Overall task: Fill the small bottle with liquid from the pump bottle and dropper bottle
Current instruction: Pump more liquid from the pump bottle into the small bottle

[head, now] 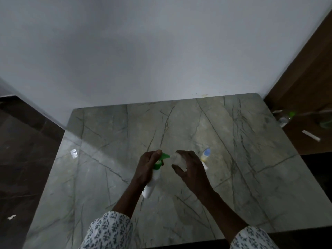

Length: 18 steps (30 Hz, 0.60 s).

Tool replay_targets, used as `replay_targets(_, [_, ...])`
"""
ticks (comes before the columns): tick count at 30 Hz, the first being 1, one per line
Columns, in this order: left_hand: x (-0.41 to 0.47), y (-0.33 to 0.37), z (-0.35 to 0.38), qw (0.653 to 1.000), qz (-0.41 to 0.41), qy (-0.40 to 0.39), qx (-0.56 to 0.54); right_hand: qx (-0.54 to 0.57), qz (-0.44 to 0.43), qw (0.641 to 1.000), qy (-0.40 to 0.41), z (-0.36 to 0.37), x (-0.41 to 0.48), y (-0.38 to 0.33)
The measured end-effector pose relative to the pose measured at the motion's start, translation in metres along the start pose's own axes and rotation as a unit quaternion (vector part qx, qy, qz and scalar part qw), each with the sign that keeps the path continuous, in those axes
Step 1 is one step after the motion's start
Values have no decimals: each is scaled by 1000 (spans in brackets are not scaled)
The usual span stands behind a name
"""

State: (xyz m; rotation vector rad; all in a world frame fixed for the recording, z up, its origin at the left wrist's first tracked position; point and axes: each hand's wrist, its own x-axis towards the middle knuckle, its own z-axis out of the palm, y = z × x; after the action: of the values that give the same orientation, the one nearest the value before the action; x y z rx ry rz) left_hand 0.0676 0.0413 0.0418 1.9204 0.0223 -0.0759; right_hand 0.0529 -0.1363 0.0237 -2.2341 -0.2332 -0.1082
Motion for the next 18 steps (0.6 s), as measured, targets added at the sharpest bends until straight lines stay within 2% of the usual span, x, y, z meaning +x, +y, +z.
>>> replay_targets(18, [-2,2,3,1000,15,-10,-6,-5,-3,1000,-17,1,-10,-6])
